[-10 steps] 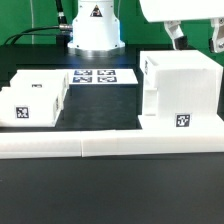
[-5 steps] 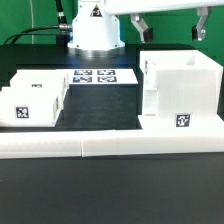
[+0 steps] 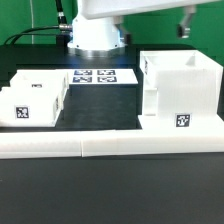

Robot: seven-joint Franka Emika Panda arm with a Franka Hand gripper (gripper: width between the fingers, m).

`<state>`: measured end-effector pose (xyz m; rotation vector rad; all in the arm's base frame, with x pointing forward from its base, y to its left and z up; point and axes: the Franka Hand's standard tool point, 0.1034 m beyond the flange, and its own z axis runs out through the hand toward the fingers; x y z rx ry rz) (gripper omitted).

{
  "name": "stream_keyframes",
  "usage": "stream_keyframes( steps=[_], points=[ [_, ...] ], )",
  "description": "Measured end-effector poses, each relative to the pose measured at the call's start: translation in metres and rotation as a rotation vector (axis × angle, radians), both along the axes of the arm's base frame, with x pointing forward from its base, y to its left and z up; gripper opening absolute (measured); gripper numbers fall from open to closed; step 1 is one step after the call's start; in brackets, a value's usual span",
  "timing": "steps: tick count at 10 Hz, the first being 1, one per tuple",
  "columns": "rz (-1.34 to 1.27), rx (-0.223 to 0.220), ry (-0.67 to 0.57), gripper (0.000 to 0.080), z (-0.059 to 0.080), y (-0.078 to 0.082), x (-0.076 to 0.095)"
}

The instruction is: Assemble drawer

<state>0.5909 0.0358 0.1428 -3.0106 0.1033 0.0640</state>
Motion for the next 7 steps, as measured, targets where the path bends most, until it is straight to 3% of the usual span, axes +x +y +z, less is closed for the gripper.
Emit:
stream_keyframes(
  steps=[3, 4, 7],
  points=[
    [0.053, -0.03, -0.035, 0.0649, -0.018, -0.056, -0.015],
    [0.075, -0.031, -0.036, 0.0649, -0.022, -0.064, -0.019],
    [0.071, -0.031, -0.035, 0.0649, -0.022, -0.062, -0.018]
  ],
)
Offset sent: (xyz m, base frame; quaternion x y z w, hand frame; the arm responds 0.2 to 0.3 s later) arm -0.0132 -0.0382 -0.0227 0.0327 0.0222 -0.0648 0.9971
